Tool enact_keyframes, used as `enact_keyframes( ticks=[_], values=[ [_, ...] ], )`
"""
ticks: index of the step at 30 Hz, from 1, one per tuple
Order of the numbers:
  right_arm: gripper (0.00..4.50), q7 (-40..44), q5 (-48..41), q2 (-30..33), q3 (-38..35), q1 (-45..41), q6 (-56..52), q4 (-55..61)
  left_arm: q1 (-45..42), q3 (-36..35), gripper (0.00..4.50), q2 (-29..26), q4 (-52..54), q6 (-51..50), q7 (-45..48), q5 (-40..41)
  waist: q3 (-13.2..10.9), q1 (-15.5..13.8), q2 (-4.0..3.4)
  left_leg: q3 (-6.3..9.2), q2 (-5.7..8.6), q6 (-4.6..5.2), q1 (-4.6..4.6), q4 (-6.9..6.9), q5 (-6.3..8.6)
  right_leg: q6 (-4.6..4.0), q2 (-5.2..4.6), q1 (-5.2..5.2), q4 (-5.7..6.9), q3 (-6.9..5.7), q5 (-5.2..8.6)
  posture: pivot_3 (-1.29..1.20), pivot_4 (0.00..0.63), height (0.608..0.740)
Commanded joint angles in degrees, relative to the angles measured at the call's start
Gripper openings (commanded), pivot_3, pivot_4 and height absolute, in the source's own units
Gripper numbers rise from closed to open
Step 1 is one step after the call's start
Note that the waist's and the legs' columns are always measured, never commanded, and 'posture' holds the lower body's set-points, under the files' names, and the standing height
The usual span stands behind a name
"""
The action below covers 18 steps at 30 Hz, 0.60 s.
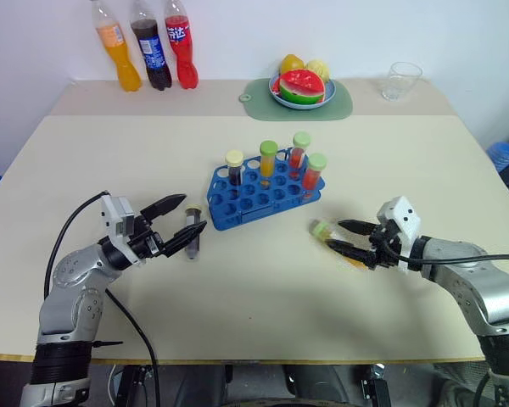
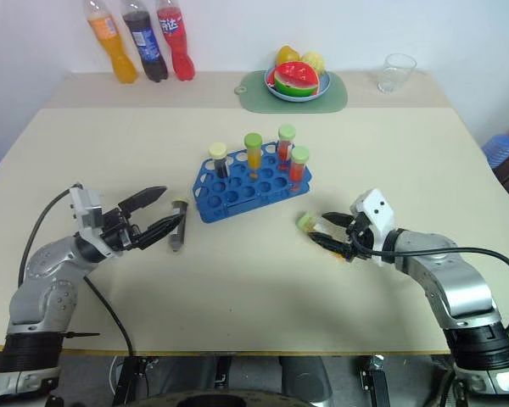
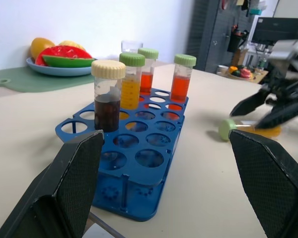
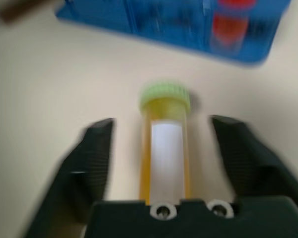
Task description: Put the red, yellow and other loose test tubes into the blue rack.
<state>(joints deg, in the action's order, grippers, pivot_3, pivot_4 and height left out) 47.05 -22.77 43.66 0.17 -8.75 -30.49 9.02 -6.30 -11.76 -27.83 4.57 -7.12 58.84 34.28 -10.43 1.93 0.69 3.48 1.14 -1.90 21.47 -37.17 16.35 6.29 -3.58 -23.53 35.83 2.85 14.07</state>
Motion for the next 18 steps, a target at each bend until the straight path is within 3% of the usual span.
enact_keyframes(
  ticks=[1,4,11,18],
  values=[
    [4.44,-1.89,4.41,1.25,0.25,-2.51,0.98,-0.83,0.5,-0.37,4.17,0.0,1.02,0.98,0.05,0.13,0.0,0.12,0.0,-0.01,0.0,0.0,-0.01,0.0,0.0,0.0,-0.01,0.0,0.0,0.0,0.0,0.0,0.15,0.74],
    [4.44,-4.77,9.46,4.9,2.76,-4.4,-6.5,1.18,0.87,-0.57,4.17,-0.08,1.18,1.1,-0.11,0.13,0.0,0.04,0.0,-0.01,-0.01,0.0,-0.01,-0.02,0.0,0.0,-0.01,0.0,0.0,0.0,0.0,0.0,0.15,0.74],
    [4.44,-2.81,9.19,9.37,9.22,-14.03,-27.14,4.07,1.85,-0.46,4.17,0.19,2.05,1.1,-0.72,0.26,0.0,-0.56,0.0,0.02,-0.03,0.0,0.0,-0.01,0.0,-0.15,-0.02,0.0,-0.06,-0.01,0.08,0.0,0.15,0.74],
    [4.44,-0.54,7.01,7.63,14.31,-25.16,-39.61,-0.43,2.56,-0.12,4.17,0.78,2.94,0.92,-1.31,0.29,0.0,-1.0,-0.01,0.02,-0.05,0.0,0.09,0.02,0.0,-0.17,-0.04,0.0,-0.28,-0.03,0.07,0.0,0.15,0.74]
  ],
)
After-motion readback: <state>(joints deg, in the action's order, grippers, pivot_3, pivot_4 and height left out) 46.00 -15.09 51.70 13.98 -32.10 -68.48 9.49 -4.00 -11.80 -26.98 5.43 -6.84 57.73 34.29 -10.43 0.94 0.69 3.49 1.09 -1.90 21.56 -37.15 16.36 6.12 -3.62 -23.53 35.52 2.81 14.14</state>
